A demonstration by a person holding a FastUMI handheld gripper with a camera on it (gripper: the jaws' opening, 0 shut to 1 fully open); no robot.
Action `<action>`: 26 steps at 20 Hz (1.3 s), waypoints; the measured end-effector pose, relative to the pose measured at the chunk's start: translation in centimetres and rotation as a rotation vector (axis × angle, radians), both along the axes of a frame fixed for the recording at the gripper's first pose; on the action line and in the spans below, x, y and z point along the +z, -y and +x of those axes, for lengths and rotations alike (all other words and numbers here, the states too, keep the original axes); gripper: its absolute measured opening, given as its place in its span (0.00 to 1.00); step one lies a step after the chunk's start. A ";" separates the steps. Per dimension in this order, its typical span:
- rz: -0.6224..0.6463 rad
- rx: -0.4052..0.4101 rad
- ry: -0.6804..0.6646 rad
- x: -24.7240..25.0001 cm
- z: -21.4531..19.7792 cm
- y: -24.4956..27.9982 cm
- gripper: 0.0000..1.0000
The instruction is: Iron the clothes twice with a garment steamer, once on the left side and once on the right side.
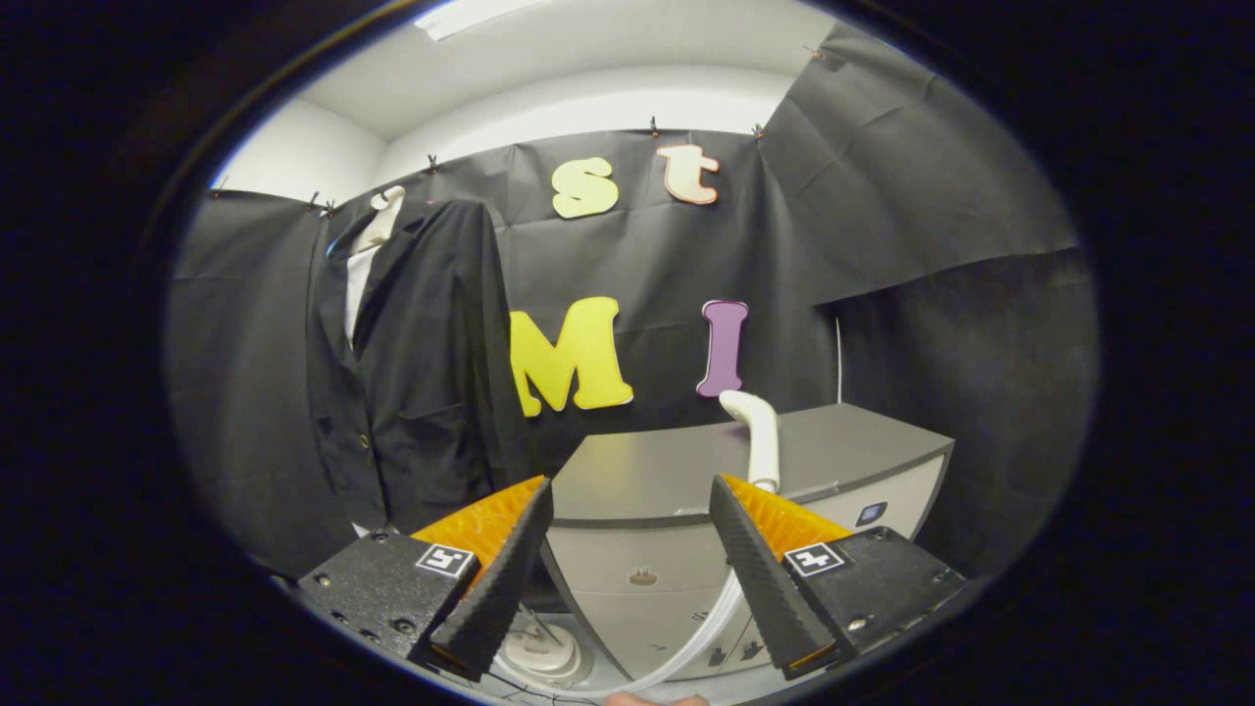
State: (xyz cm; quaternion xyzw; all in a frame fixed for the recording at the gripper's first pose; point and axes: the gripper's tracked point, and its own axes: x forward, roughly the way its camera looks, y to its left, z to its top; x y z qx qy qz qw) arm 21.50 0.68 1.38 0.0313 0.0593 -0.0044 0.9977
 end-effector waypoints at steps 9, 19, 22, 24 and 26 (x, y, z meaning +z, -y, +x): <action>0.028 -0.014 -0.061 3.1 6.7 4.6 1.00; 0.116 -0.109 -0.251 -0.1 13.1 11.0 0.99; 0.152 -0.133 -0.320 -2.0 14.9 12.7 0.96; 0.190 -0.143 -0.381 -3.6 15.9 13.5 0.93; 0.233 -0.163 -0.421 -4.8 17.0 14.3 0.89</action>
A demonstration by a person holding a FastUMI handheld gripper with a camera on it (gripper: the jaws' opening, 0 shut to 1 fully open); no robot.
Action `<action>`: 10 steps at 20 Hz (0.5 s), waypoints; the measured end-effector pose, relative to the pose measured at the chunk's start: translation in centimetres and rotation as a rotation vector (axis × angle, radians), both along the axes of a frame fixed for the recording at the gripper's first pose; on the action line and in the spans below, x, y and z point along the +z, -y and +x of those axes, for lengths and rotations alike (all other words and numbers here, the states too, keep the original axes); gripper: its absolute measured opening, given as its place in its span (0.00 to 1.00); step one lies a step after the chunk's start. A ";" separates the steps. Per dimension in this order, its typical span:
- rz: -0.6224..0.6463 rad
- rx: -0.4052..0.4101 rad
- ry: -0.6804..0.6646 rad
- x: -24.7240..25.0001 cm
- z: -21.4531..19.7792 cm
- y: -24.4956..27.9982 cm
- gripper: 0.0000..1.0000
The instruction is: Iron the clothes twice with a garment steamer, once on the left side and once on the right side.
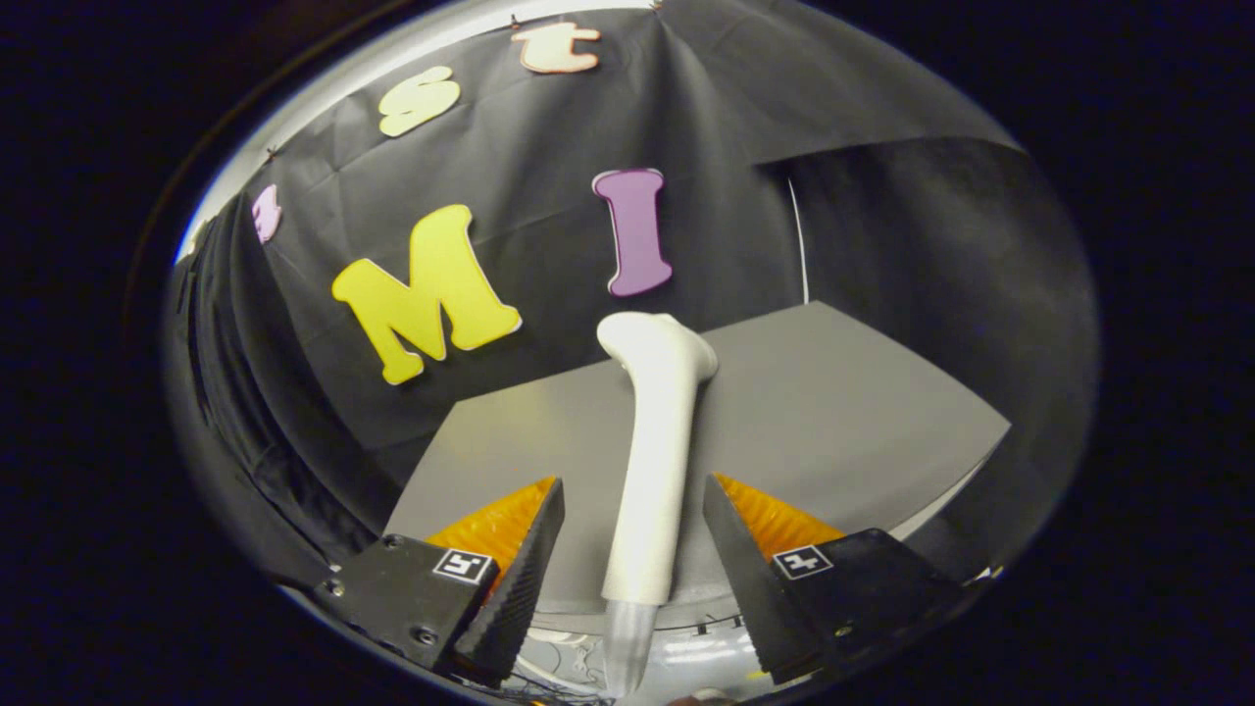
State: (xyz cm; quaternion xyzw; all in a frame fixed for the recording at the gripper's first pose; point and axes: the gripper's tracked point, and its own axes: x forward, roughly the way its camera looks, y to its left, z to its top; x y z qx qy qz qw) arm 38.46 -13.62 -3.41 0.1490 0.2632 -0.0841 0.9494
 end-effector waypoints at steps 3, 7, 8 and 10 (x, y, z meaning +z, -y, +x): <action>0.039 -0.019 -0.051 -1.3 0.9 0.4 0.79; -0.008 -0.007 -0.057 -1.8 3.0 0.0 0.71; -0.018 -0.022 -0.054 -1.7 3.2 0.1 0.68; -0.055 -0.078 -0.069 -2.6 3.8 0.9 0.56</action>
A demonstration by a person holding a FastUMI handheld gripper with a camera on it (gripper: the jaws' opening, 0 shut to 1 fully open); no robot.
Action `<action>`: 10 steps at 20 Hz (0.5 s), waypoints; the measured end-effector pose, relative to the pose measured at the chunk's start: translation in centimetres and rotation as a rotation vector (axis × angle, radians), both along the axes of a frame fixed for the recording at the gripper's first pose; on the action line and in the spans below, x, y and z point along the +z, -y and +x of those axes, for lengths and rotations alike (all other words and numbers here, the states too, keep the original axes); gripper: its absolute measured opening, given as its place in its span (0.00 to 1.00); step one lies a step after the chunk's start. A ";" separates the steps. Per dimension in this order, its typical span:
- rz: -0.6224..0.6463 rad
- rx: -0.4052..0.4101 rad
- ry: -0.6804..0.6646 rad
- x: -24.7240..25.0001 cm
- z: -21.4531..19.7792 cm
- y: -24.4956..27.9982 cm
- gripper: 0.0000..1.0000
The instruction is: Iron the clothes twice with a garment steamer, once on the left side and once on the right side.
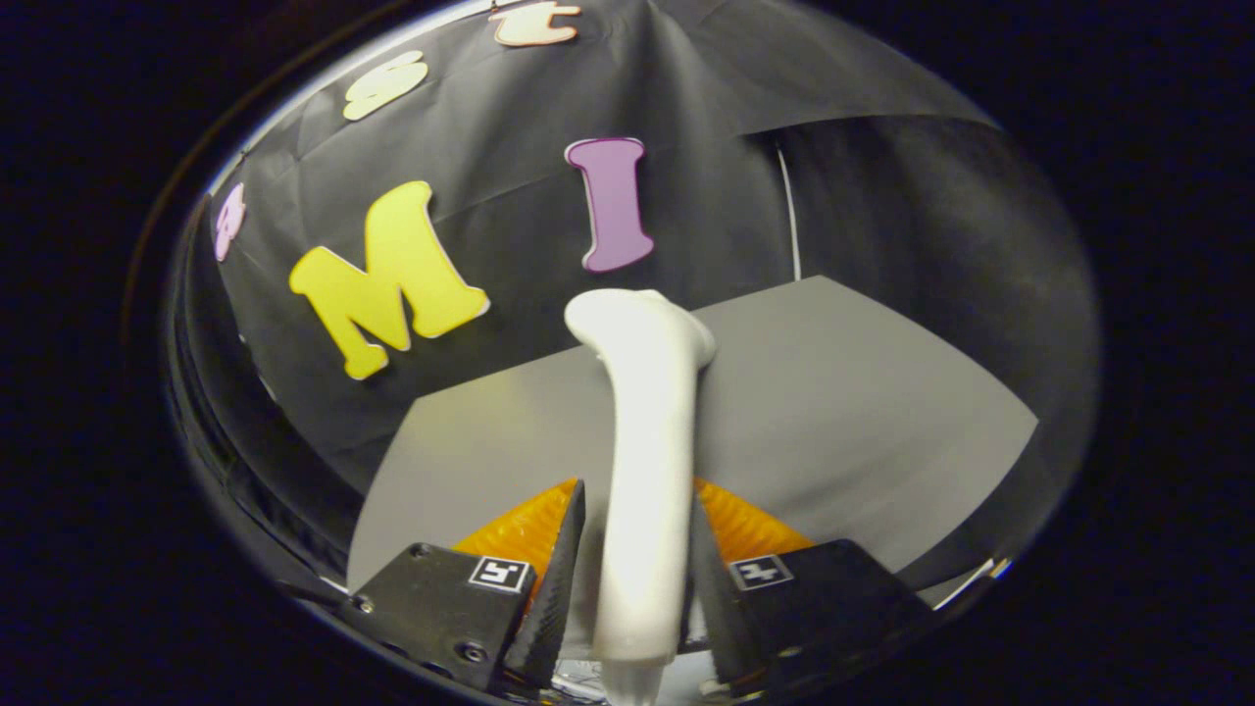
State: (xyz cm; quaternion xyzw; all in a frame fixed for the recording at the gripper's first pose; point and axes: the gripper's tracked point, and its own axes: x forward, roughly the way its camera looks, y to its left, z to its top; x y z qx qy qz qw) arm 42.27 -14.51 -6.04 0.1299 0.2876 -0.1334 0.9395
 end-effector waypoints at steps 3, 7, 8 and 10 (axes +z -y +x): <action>-0.014 -0.001 -0.010 0.4 -0.5 0.3 0.41; -0.022 -0.015 0.030 1.0 -1.1 -0.4 0.36; -0.027 0.000 0.059 1.5 -1.4 -1.1 0.36; -0.032 0.042 0.109 2.8 -2.6 -2.9 0.35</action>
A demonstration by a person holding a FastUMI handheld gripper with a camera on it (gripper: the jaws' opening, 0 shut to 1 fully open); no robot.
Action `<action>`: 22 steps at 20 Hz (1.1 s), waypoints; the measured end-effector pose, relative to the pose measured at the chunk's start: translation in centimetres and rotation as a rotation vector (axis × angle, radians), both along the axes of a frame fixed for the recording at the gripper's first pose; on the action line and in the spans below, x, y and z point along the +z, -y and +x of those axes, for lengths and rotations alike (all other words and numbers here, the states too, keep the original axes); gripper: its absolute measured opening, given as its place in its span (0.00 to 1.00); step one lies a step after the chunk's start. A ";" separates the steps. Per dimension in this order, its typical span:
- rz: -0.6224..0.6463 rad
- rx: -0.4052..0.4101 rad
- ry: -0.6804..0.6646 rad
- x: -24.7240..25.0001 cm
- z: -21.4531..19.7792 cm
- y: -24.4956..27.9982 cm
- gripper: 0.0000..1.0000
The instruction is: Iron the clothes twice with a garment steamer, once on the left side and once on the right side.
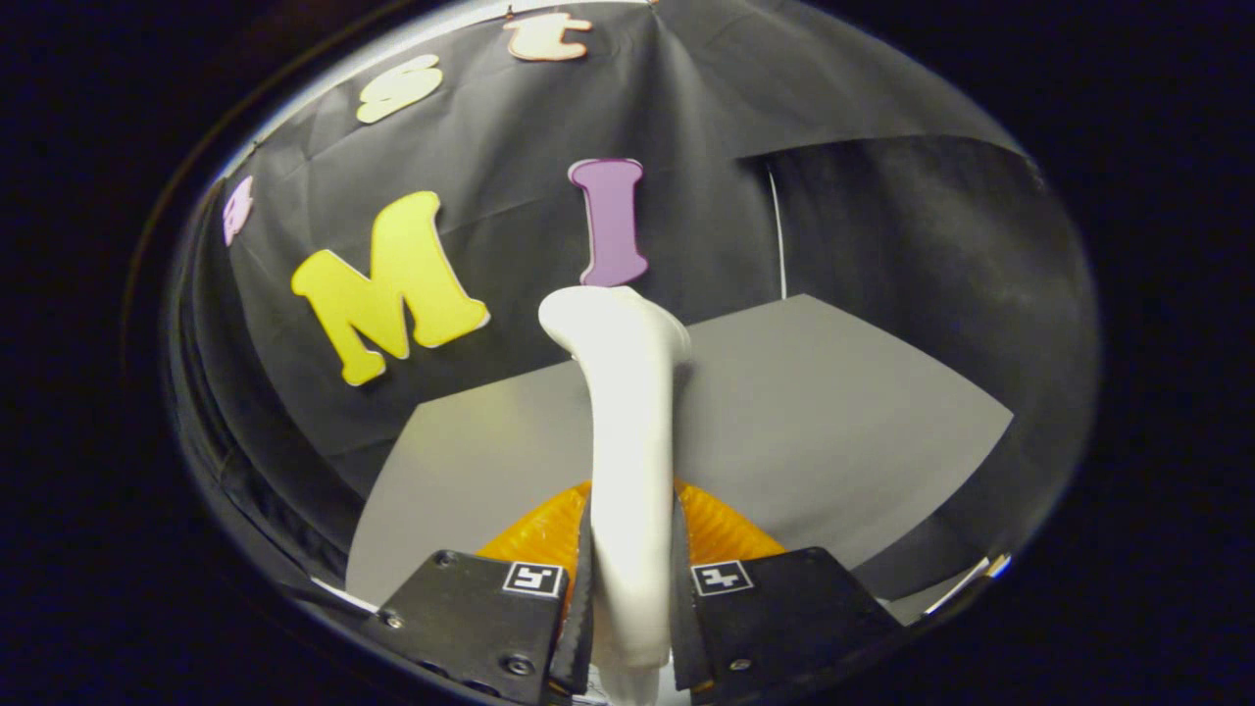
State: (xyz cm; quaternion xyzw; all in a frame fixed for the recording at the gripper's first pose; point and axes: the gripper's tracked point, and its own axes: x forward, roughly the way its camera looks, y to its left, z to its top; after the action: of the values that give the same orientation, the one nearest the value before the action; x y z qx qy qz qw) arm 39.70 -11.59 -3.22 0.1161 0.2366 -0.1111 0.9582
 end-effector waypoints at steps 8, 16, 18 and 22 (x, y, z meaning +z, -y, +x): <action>-0.055 0.105 0.113 3.7 -4.3 -6.6 0.34; -0.126 0.112 0.338 9.9 -9.8 -13.7 0.34; -0.138 0.122 0.373 10.6 -11.1 -16.0 0.34; -0.152 0.130 0.443 12.1 -13.5 -20.3 0.34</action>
State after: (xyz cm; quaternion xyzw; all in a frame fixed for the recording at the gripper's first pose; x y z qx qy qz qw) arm 26.16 8.68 8.87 0.0498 0.0188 -0.0387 0.9978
